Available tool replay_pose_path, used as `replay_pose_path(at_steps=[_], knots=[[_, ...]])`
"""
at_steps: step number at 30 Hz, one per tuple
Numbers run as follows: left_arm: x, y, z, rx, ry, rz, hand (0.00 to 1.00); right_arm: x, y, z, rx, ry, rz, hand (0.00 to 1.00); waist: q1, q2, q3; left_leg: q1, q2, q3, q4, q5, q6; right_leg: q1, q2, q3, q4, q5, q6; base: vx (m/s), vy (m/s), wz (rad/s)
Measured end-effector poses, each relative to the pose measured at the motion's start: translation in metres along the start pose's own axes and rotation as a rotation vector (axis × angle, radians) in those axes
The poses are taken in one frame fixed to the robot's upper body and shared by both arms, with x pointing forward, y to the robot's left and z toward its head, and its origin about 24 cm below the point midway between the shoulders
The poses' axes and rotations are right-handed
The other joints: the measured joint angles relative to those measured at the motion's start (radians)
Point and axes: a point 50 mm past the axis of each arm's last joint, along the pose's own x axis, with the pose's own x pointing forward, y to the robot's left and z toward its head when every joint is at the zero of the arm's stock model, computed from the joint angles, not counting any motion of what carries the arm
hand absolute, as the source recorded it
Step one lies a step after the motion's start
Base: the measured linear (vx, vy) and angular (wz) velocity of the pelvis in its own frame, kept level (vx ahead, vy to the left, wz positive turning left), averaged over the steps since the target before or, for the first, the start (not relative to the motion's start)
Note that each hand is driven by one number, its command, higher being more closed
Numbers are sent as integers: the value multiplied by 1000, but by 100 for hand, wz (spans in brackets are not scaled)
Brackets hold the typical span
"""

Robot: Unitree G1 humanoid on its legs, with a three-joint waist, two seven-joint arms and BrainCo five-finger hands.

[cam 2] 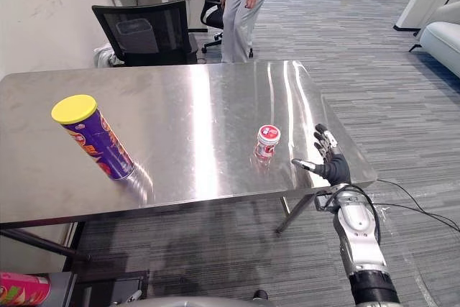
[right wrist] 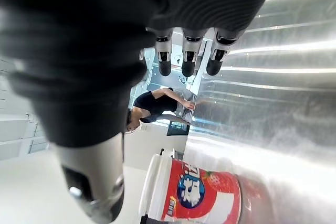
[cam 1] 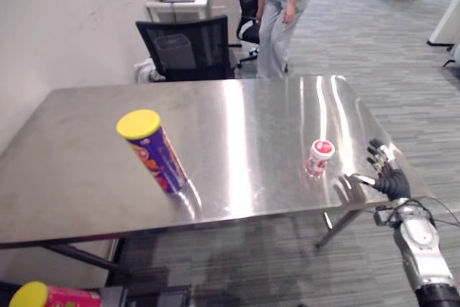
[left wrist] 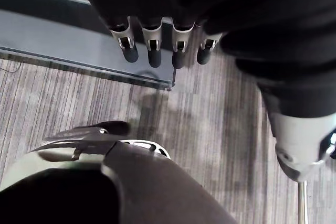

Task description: Put the gum and the chips on the shelf.

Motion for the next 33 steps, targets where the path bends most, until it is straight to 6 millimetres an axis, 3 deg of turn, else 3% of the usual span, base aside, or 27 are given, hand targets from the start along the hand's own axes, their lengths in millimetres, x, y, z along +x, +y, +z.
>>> replay_pose_path(at_steps=[9, 18, 33], knots=[[1, -2, 5, 34, -16, -7, 0, 15, 10, -6, -2, 24, -12, 0, 6, 1, 37, 1, -6, -18, 0, 4, 3, 13, -3, -16, -2, 0, 0, -11, -3, 6], [1, -2, 10, 29, -36, -7, 0, 25, 13, 0, 11, -2, -24, 0, 20, 1, 64, 2, -13, -32, -27, 25, 4, 13, -3, -31, -7, 5, -3, -8, -5, 4], [1, -4, 9, 16, -37, -6, 0, 33, 19, 1, 39, 3, -44, 0, 29, 2, 68, 3, -19, -44, -33, 33, 11, 20, -12, -41, -10, 10, 1, -10, -6, 2]])
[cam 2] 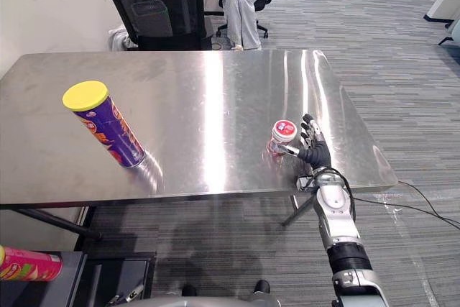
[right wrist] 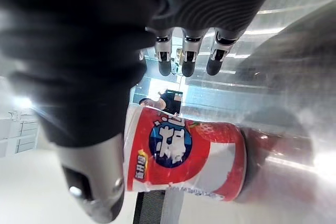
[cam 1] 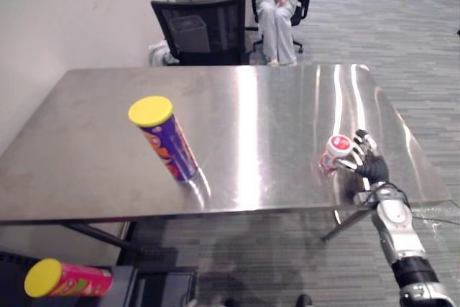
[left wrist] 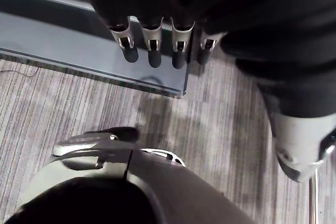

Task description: Put the gum and the chips on the shelf.

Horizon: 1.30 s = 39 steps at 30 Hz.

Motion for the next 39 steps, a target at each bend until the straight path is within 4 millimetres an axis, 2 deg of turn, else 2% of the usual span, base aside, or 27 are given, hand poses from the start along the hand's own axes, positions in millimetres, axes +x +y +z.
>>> replay_pose_path(at_steps=[9, 10, 15, 19, 39], knots=[[0, 0, 1, -22, -6, 23, 0, 9, 15, 13, 3, -51, 68, 0, 3, 1, 21, 4, 0, -6, 0, 1, 1, 8, 0, -5, -1, 1, -1, -1, -2, 1], [0, 0, 1, -23, -5, 24, 0, 9, 17, 14, 3, -56, 82, 100, 4, 1, 22, 4, 0, -6, -1, 1, 1, 8, 0, -5, -1, 1, -1, 0, 0, 0], [0, 1, 1, -28, -6, 27, 0, 10, 26, 17, -11, -67, 123, 100, 8, 1, 22, 4, 0, -6, -1, 1, 1, 8, 0, -5, -1, 1, -1, 0, 0, 0], [0, 1, 1, -29, -6, 26, 0, 10, 28, 17, -35, -64, 135, 100, 22, 1, 22, 5, 0, -6, -1, 2, 2, 8, 0, -5, -1, 1, -1, 0, 0, 0], [0, 1, 1, -25, -5, 31, 0, 10, 37, 17, 0, -61, 136, 100, 24, 1, 22, 16, -8, -11, -22, 18, 2, 12, 0, -9, 1, 1, -1, 0, 0, 0]])
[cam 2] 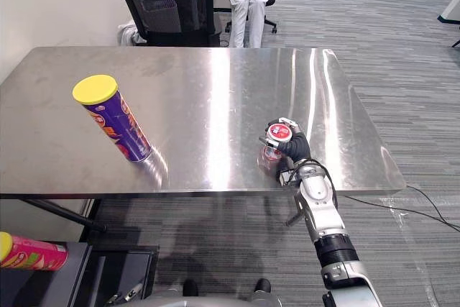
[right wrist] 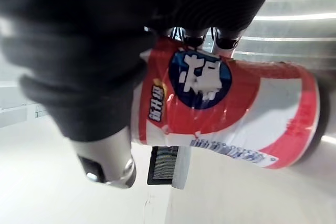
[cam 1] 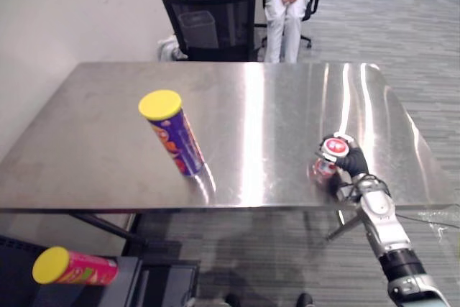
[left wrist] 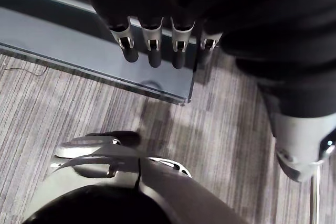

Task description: Put the gum and the chips on the shelf.

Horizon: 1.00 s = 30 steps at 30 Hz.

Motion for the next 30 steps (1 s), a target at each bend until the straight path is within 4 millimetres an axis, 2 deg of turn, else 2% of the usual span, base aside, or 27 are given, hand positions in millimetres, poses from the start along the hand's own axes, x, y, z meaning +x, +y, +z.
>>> replay_pose_path(at_steps=[2, 5, 7, 12, 16, 20, 25, 27, 30], knots=[[0, 0, 0, 20, -1, -1, 0, 1, 0, 6, 1, -24, -5, 100, -1, 0, 0, 0, 0, 0, 0, 0, 0, 0, 0, 0, 0, 0, 0, 0, 0, 0], [0, 0, 1, 30, 0, -1, 0, 3, -1, 28, 3, -112, -15, 100, -1, -1, -1, 0, 0, -3, 1, 0, 0, 2, 0, -2, 1, 0, 0, -3, -2, 1], [0, 1, 1, 26, -1, 3, 0, 3, -8, 49, 11, -195, -30, 100, -2, -3, -2, 1, -1, -13, 3, 0, 1, 10, 0, -8, 1, 0, 0, -4, -4, 12], [-1, 3, 0, 18, -7, 7, 0, -1, -22, 78, 25, -314, -31, 100, -2, -10, -8, 6, 0, -20, 6, 0, 1, 17, -1, -14, 7, 0, 0, -11, -5, 4], [-2, 4, -2, 1, -2, 15, 0, -8, -28, 85, 27, -345, -42, 100, -2, -11, -8, 10, 0, -22, 10, 1, 2, 17, -6, -12, 26, -6, -6, -48, -4, 1], [-3, 6, -5, -17, 4, 25, 0, -16, -27, 86, 41, -354, -34, 100, -3, -14, -10, 28, 3, -23, 10, -6, -4, 10, -20, -4, 92, -46, -4, -12, -2, 0], [-5, 10, -11, -42, 17, 45, 0, -22, -24, 90, 46, -373, 2, 100, -2, -25, -15, -45, 34, -38, 199, -100, -3, -3, -26, -7, 191, -105, -9, -19, -7, 7], [-5, 11, -12, -58, 23, 53, 0, -21, -16, 93, 54, -387, 40, 100, 3, -25, -15, -58, 44, -51, 239, -113, -7, 0, -21, -19, 199, -111, -13, -17, -24, 20], [-6, 8, -14, -104, 35, 68, 0, -12, 10, 99, 79, -411, 157, 100, 12, -18, -10, -106, 54, -93, 278, -112, -8, -1, -9, -53, 193, -110, -14, -49, -44, 35]])
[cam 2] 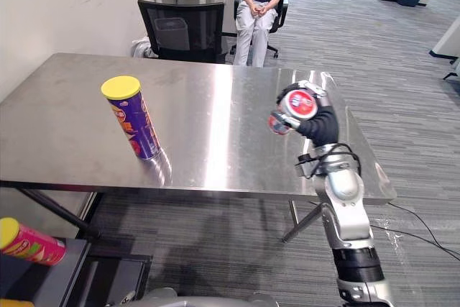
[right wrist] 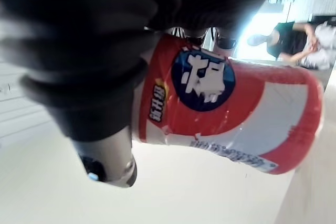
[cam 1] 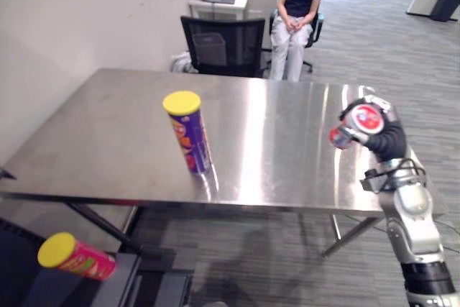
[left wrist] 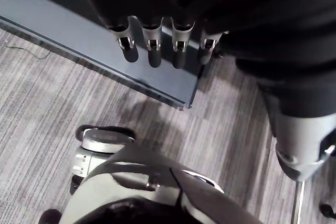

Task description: Put the gum and the chips on the shelf.

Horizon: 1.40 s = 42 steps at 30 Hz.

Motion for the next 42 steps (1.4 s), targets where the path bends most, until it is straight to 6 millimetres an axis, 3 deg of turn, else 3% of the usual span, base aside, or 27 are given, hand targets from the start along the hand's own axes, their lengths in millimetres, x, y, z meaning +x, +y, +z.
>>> replay_pose_path(at_steps=[2, 4, 5, 6, 7, 8, 9, 11, 12, 13, 15, 16, 17, 19, 23, 26, 30, 37, 42], knots=[[-1, -4, -3, -136, 20, 20, 0, 19, 19, 5, 62, -51, 75, 100, 29, 26, 18, -57, 15, -43, 21, 13, -8, -5, 17, -48, -12, -2, -7, -122, -74, 55], [-2, -8, -5, -190, 24, 16, 0, 28, 23, 4, 66, -56, 91, 100, 44, 36, 25, -81, 19, -65, 18, 29, -17, -19, 24, -71, 4, -13, -24, -91, -81, 70], [-3, -12, -3, -226, 13, 8, 0, 37, 18, 1, 54, -52, 79, 100, 54, 51, 39, -102, 17, -107, -23, 56, -37, -22, 39, -115, 15, -32, -56, -123, -143, 100], [-2, -12, -3, -228, 12, 7, 0, 39, 16, 0, 51, -47, 66, 100, 54, 53, 43, -100, 37, -71, -50, 46, -17, -16, 48, -135, 0, -31, -66, -123, -218, 157], [-2, -13, -4, -228, 15, 8, 0, 38, 9, 0, 33, -47, 39, 100, 48, 56, 48, -107, 93, 74, -71, 53, 25, 16, 60, -211, -57, -1, -62, -63, -202, 142], [-1, -13, -2, -230, 14, 9, 0, 38, 4, 2, 20, -57, 18, 100, 40, 56, 53, -107, 121, 145, -52, 57, 57, 32, 54, -261, -71, 1, -62, -73, -131, 185], [-2, -19, -4, -249, 23, 4, 0, 35, -10, 5, -4, -69, -43, 100, 39, 69, 79, -148, 195, 281, 89, 45, 81, 30, 22, -345, -26, -22, -80, -60, -25, 161], [-4, -20, -17, -254, 69, 12, 0, 26, -25, 4, -22, -58, -122, 100, 24, 79, 82, -135, 244, 435, 270, 64, 113, 33, -54, -438, 87, -76, -70, -4, 12, 170], [-7, -21, -22, -260, 80, 13, 0, 19, -35, 10, -65, -62, -140, 100, 7, 107, 80, -142, 258, 494, 311, 133, 145, 32, -95, -505, 185, -116, -71, 6, 20, 215], [-7, -22, -20, -244, 63, 5, 0, 14, -43, 15, -100, -67, -150, 100, -12, 99, 73, -163, 220, 521, 258, 187, 198, 14, -129, -514, 221, -155, -75, -42, 10, 205], [-3, -13, -13, -246, 45, 28, 0, 9, -47, 19, -121, -76, -157, 100, -14, 66, 72, -148, 134, 501, 96, 213, 172, 12, -128, -571, 150, -133, -64, -119, 11, 143], [-4, -10, -20, -253, 74, 46, 0, 6, -47, 16, -99, -74, -188, 100, 0, 67, 74, -127, 193, 563, 225, 110, 132, 11, -136, -620, 186, -138, -77, -118, -3, 118], [-7, -13, -29, -256, 104, 42, 0, 1, -47, 13, -94, -57, -201, 100, -7, 66, 74, -76, 210, 576, 228, 88, 101, 18, -158, -653, 224, -146, -86, -67, -8, 94], [-8, -12, -33, -260, 111, 48, 0, -2, -49, 15, -106, -55, -214, 100, -14, 71, 72, -31, 212, 572, 171, 89, 70, 12, -183, -686, 259, -149, -85, -51, 89, 78], [-5, -11, -25, -196, 71, 34, 0, -2, -49, 21, -99, -87, -250, 100, -24, 69, 68, -50, 112, 534, -25, 50, 3, -42, -263, -761, 357, -149, -84, -109, 222, 67], [-3, -2, -20, -163, 55, 49, 0, -3, -46, 17, -66, -82, -276, 100, -17, 31, 67, -49, 49, 518, -96, 54, 22, -50, -320, -777, 404, -125, -93, -118, 238, 42], [-3, -1, -21, -146, 55, 51, 0, -6, -42, 20, -82, -85, -270, 100, -8, 28, 65, -49, 26, 495, -101, 34, 46, -50, -334, -753, 401, -21, -106, -60, 225, 17], [-2, -1, -10, -153, 10, 47, 0, -8, -37, 21, -92, -75, -236, 100, -9, 24, 51, -49, 11, 492, -90, 14, 65, -89, -310, -639, 386, -18, -108, 22, 91, 0], [-2, -4, -11, -159, 12, 39, 0, -6, -33, 19, -86, -63, -193, 100, -2, 34, 44, -56, 38, 513, -57, 7, 64, -87, -294, -637, 385, -20, -109, 54, -25, -12]])
